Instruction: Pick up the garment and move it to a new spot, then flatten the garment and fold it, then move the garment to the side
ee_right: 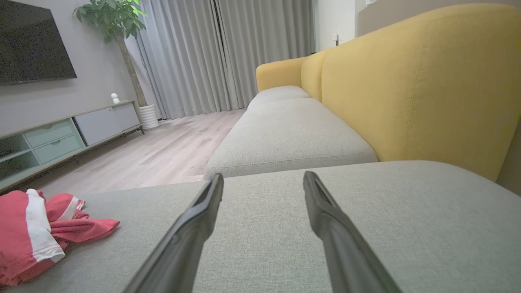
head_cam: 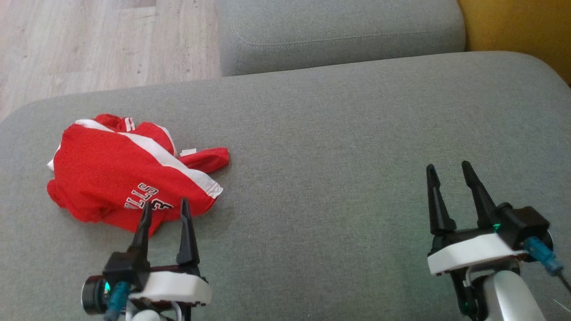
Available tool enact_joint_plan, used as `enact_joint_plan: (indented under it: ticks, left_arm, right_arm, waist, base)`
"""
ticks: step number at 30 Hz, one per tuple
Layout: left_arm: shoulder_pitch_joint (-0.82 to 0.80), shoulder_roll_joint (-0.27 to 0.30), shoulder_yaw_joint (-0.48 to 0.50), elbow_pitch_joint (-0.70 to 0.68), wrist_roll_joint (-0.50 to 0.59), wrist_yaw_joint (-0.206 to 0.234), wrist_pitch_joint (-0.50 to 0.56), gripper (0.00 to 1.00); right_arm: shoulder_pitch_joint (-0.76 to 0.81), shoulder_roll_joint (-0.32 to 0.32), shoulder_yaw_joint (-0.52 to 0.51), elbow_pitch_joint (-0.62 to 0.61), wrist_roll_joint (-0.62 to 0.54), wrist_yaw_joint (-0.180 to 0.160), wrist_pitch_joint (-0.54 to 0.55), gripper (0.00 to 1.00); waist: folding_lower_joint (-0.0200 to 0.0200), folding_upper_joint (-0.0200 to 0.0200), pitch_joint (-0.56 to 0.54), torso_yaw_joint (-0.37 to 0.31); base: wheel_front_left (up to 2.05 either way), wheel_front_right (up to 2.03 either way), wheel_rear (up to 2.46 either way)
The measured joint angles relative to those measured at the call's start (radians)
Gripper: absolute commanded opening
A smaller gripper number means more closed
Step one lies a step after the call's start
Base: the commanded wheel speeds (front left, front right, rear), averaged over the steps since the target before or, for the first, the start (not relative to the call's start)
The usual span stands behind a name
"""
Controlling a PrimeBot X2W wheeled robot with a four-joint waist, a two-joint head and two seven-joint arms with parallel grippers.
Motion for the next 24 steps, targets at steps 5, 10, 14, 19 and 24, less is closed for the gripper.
enact_joint_plan:
  ticks: [5, 10, 14, 19, 24]
  left_arm:
    - [-0.002, 0.021, -0.042, 0.009, 0.084, 0.019, -0.012, 1.00]
    - [-0.008, 0.043, -0.094, 0.017, 0.175, 0.060, -0.030, 1.00]
    - [-0.028, 0.056, -0.132, 0.015, 0.236, 0.096, -0.043, 1.00]
    - [-0.030, 0.052, -0.143, -0.035, 0.225, 0.116, -0.053, 1.00]
    - [-0.021, 0.018, -0.075, -0.086, 0.172, 0.103, -0.071, 1.00]
  right_arm:
    - [0.000, 0.000, 0.011, -0.010, -0.115, 0.000, -0.017, 1.00]
    - [0.000, -0.001, 0.016, -0.013, -0.195, 0.000, -0.030, 1.00]
    - [-0.002, -0.001, 0.025, -0.026, -0.240, 0.000, -0.044, 1.00]
    - [-0.002, -0.001, 0.020, -0.031, -0.224, 0.000, -0.057, 1.00]
    - [-0.001, -0.001, 0.005, -0.022, -0.111, 0.000, -0.070, 1.00]
  waist:
    - [0.0000, 0.0000, 0.002, -0.005]
    - [0.0000, 0.0000, 0.002, -0.006]
    - [0.0000, 0.0000, 0.002, -0.005]
    - [0.0000, 0.0000, 0.003, -0.001]
    - [0.0000, 0.0000, 0.003, 0.003]
  base:
    - [0.00, 0.00, 0.00]
    - [0.00, 0.00, 0.00]
    - [0.00, 0.00, 0.00]
    - [0.00, 0.00, 0.00]
    - [0.00, 0.00, 0.00]
